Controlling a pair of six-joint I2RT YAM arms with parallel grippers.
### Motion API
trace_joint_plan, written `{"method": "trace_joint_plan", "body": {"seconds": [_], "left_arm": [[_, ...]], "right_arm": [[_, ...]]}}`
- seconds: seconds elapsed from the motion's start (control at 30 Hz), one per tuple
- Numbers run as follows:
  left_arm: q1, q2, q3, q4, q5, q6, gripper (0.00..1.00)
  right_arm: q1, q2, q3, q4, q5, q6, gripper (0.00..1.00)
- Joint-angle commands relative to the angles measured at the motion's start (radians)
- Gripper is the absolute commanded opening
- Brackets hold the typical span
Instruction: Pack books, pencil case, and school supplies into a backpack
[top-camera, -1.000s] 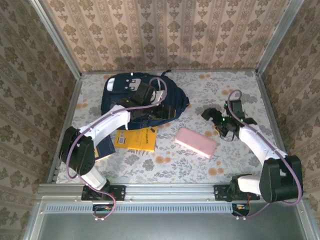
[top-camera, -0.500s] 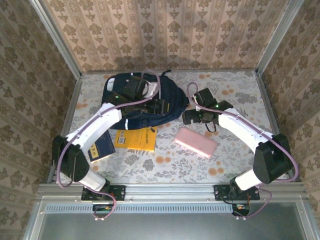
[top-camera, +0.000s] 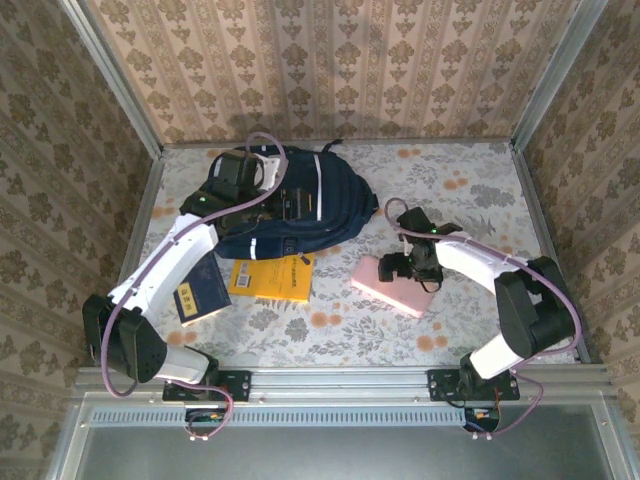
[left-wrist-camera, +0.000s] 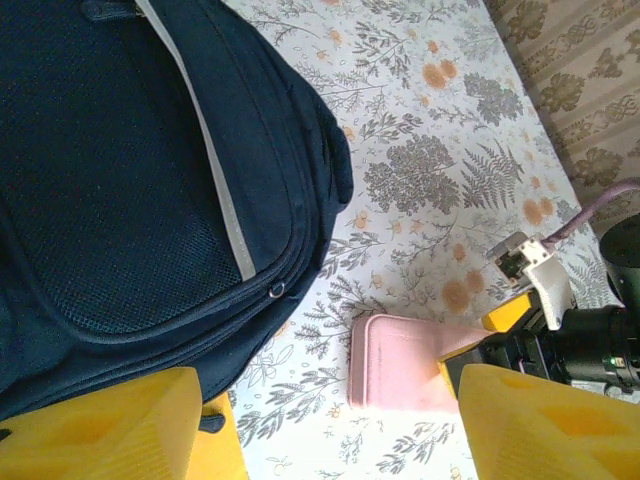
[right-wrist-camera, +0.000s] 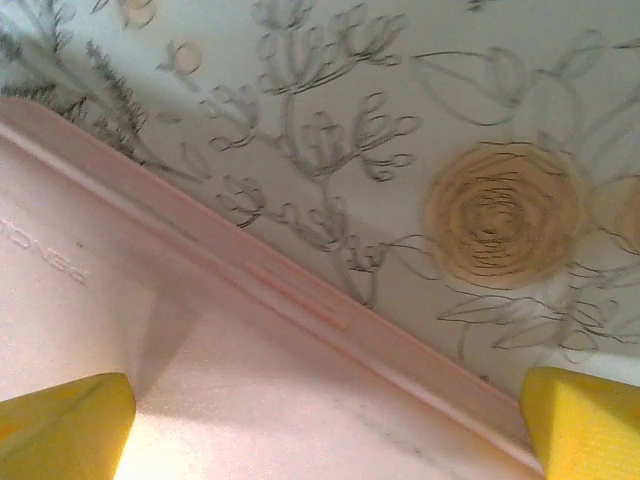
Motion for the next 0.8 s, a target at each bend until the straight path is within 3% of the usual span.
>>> {"method": "trace_joint_plan", "body": {"seconds": [0.0, 0.2, 0.43, 0.6, 0.77], "left_arm": [[0.009, -0.004, -0.012, 0.04, 0.048, -0.025, 0.7], [0.044, -0.002, -0.014, 0.047, 0.062, -0.032, 0.7], [0.047, 0.002, -0.015, 0.052, 0.069, -0.035, 0.7], [0.05, 0.006, -0.015, 0.056, 0.081, -0.04, 0.69], [0.053, 0.004, -0.021, 0.056, 0.08, -0.041, 0.69]], "right_arm": [[-0.05, -0.038, -0.07, 0.038, -0.107, 0.096, 1.0], [-0.052, -0.126, -0.183, 0.123, -0.329, 0.209, 1.0], [-0.02, -0.317, -0.367, 0.269, -0.455, 0.442, 1.0], [0.114, -0.296, -0.317, 0.215, -0.371, 0.43, 1.0], [0.231, -0.246, -0.165, -0.065, -0.058, 0.358, 1.0]]}}
